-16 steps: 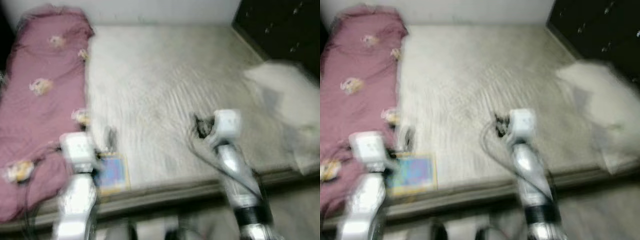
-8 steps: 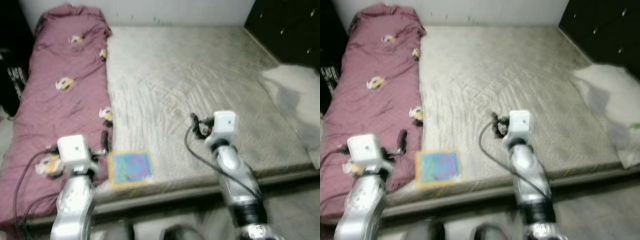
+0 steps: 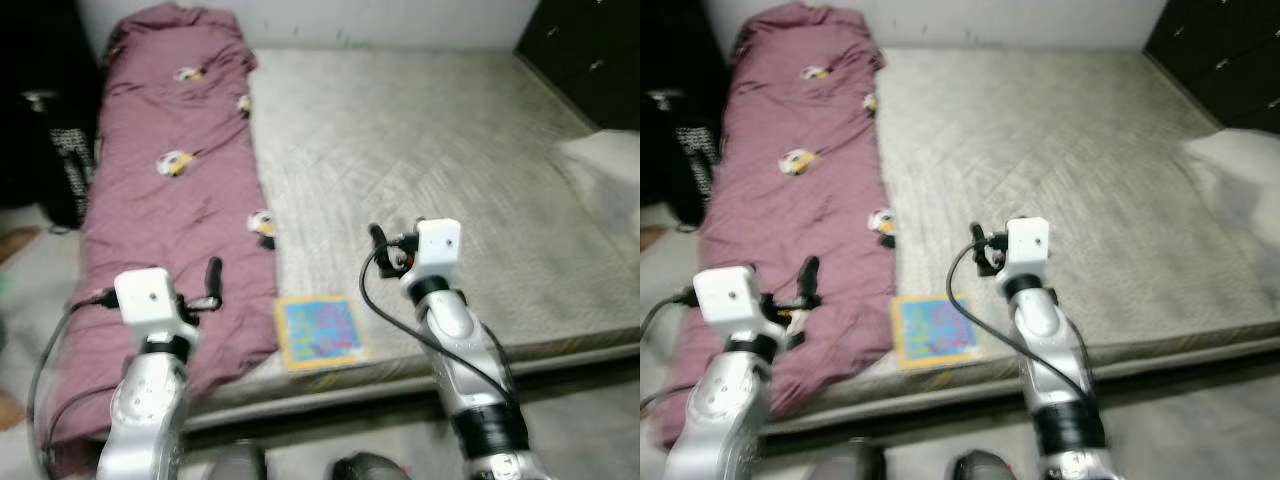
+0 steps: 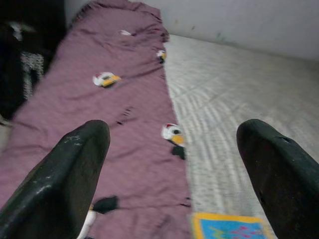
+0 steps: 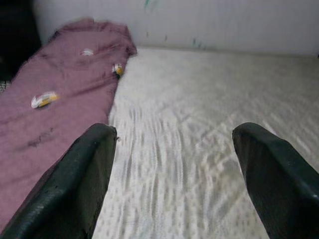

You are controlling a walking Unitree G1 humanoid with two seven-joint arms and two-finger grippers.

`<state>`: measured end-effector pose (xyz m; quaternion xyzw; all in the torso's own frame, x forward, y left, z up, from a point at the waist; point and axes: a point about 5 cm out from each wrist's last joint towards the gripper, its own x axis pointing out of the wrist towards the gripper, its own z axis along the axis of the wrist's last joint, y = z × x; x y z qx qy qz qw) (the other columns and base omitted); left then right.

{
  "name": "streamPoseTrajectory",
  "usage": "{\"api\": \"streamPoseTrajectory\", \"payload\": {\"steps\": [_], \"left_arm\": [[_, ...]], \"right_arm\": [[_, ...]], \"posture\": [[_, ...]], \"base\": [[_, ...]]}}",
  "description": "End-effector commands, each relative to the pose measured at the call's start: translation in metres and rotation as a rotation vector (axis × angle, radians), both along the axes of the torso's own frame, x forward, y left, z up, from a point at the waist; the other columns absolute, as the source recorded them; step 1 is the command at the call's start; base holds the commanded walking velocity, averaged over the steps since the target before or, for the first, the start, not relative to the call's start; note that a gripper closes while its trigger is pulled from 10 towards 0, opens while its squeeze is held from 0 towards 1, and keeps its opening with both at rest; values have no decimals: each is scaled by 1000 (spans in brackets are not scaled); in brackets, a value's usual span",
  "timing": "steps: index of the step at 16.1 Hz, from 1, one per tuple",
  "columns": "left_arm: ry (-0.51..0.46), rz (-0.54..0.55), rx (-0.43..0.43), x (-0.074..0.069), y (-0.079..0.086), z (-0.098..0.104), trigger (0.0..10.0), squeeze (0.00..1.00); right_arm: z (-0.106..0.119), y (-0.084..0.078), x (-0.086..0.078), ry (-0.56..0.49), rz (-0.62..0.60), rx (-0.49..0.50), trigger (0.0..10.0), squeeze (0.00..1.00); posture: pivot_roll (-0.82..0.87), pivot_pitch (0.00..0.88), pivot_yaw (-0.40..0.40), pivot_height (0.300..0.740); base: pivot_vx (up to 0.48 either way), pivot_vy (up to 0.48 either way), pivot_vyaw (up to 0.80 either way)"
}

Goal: Clean up the room

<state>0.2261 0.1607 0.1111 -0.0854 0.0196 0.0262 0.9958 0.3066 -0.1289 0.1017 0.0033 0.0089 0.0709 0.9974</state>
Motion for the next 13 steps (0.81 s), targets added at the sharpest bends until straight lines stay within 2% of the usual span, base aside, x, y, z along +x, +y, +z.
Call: {"api": "streamPoseTrajectory", "payload": {"steps": [1, 4, 6, 7, 11, 13], "left_arm": [[-12, -22, -16, -3, -3, 2, 10000, 0], [3, 37, 87, 1, 3, 1, 10000, 0], [-4, 72, 108, 5, 7, 2, 10000, 0], [-6, 69, 113, 5, 7, 2, 10000, 0], [20, 69, 120, 4, 6, -1, 10000, 0], [21, 69, 117, 4, 5, -1, 10000, 0]], "right_arm": [[-1, -6, -2, 12, -31, 41, 10000, 0], [0, -11, 1, 13, -71, 26, 10000, 0], [5, -16, 4, -7, -88, 35, 10000, 0], [3, -16, 6, 18, -98, 16, 10000, 0], [3, -14, 4, 13, -94, 42, 10000, 0], [3, -15, 4, 11, -98, 42, 10000, 0]], "posture": [[83, 99, -68, 740], [80, 121, -69, 740], [83, 116, -65, 740], [85, 115, -65, 740], [83, 118, -65, 740], [82, 122, -64, 740]], "base": [[0, 0, 0], [0, 0, 0], [0, 0, 0], [0, 0, -800], [0, 0, -800], [0, 0, -222]]}}
